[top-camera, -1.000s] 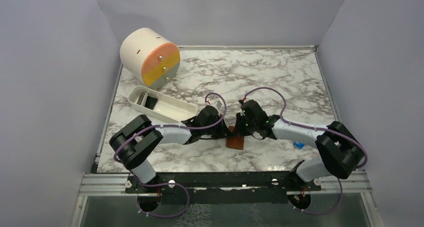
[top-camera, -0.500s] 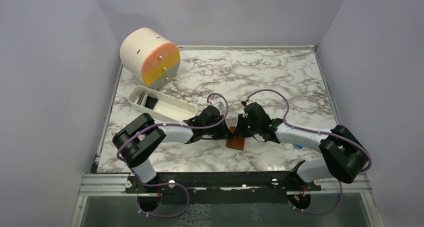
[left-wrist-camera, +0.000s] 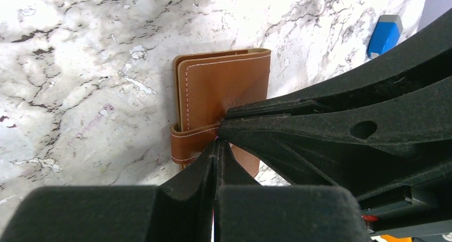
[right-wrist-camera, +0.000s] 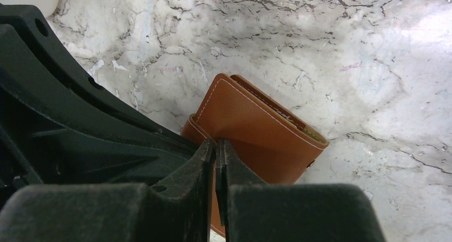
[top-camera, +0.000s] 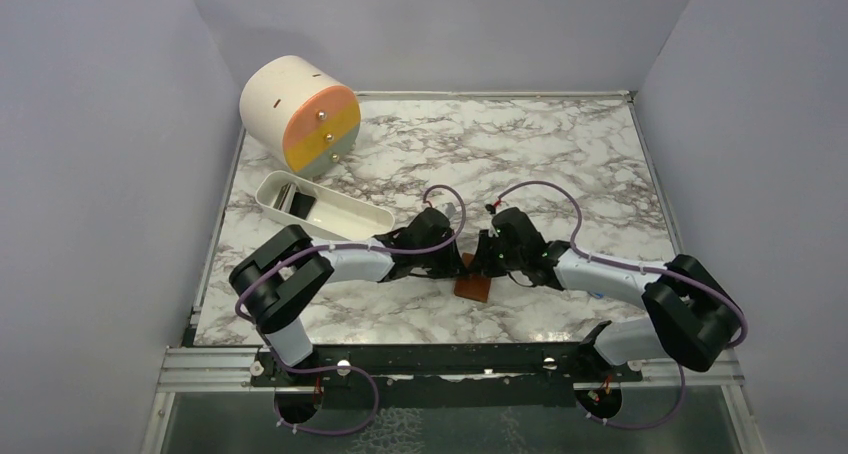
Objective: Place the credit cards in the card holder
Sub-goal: Close the card holder at the center of the board.
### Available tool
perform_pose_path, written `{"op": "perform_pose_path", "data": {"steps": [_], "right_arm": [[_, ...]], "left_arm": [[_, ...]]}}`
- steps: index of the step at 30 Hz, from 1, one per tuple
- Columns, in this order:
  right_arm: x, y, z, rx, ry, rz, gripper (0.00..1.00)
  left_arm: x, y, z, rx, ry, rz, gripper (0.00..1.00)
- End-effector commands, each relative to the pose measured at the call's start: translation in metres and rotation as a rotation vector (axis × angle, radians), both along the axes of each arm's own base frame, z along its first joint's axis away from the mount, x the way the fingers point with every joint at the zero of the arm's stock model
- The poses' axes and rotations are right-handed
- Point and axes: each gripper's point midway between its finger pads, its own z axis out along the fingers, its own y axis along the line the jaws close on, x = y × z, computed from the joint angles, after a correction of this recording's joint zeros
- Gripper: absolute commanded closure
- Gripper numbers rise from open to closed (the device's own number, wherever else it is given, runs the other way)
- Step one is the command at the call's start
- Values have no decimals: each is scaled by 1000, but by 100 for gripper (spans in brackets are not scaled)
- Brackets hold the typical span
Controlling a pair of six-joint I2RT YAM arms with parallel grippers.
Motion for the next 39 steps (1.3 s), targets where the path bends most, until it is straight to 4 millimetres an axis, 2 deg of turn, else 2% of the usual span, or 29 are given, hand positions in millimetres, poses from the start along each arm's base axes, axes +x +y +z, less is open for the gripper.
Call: {"op": "perform_pose_path", "data": {"steps": [1,6,13,16,19,25,28,35,38,39], "right_arm": [[-46,-25,-34,-86,145,53,93],[-56,-40,-48,-137,183,23,94],[-65,-47,-55,-139,228,-33,95],[-62,-45,-50,-116,214,-44,95],[-49,-39,-34,-115,171,-50,92],[-16,-36,14,-123,50,-115,80],[-10,-40,33,-128,8,-139,76],[-6,-40,76,-65,-75,-144,58],[-3,-44,105,-53,-117,-160,47],[-1,-46,117,-52,-135,-170,40]], "left_arm": [[-14,30,-46,236,23,-14,100],[-10,33,-50,292,18,-20,100],[-4,41,-55,385,4,-23,100],[-7,40,-57,384,15,-25,100],[-6,35,-50,355,13,-26,99],[3,15,-10,240,-39,-17,89],[11,10,28,161,-113,4,78],[33,31,86,174,-267,31,54],[37,44,116,184,-337,48,45],[39,49,127,184,-362,55,43]]}}
